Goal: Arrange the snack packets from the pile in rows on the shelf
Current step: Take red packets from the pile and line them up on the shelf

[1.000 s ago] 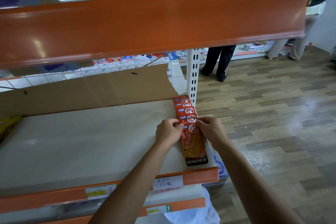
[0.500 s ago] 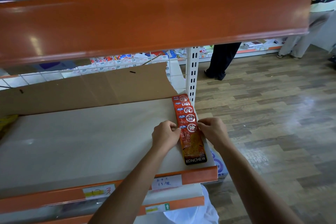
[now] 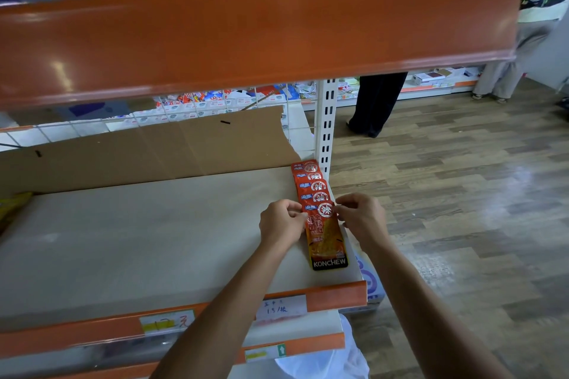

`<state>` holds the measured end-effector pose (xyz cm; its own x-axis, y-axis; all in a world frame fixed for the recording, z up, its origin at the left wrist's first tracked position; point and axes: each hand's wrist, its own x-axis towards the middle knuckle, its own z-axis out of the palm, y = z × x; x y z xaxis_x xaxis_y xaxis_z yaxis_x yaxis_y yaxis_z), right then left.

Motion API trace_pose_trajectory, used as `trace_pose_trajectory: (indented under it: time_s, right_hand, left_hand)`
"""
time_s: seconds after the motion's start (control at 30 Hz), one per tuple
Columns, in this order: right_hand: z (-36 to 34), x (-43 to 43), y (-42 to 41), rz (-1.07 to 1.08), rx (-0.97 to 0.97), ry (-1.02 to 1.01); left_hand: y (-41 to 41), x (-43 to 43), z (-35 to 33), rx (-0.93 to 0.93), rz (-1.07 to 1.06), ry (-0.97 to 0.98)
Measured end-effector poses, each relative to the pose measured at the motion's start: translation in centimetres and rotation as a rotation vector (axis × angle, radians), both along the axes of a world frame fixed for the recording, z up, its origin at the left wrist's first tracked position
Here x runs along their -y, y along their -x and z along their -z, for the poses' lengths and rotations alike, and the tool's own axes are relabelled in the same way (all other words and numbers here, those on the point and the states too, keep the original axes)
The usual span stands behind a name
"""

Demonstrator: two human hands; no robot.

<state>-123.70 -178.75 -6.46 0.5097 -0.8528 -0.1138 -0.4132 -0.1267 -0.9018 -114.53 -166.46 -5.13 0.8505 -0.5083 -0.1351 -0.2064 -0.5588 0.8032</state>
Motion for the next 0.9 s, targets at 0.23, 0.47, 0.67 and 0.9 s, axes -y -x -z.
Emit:
trace_pose_trajectory:
  time_s: [0.23, 0.47, 0.67, 0.9]
  right_hand:
    - [-0.4, -0.2, 0.3, -0.016, -0.031, 0.053]
    - [-2.1, -2.2, -0.8, -0.046, -0.065, 0.283]
    - [-2.9, -7.4, -3.8, -0.224, -0.12, 0.448]
    - [-2.1, -17.3, -9.4, -0.47, -0.052, 0.475]
  left_hand:
    - [0.0, 0.1, 0.4, -0.011, -0.014, 0.022]
    - [-0.4, -1.6, 0.0, 0.146, -0.007, -0.045]
    - [-1.9, -5.9, -0.3, 0.27, -0.014, -0.06]
    - [-5.8, -16.2, -0.6, 0.447, -0.096, -0.157]
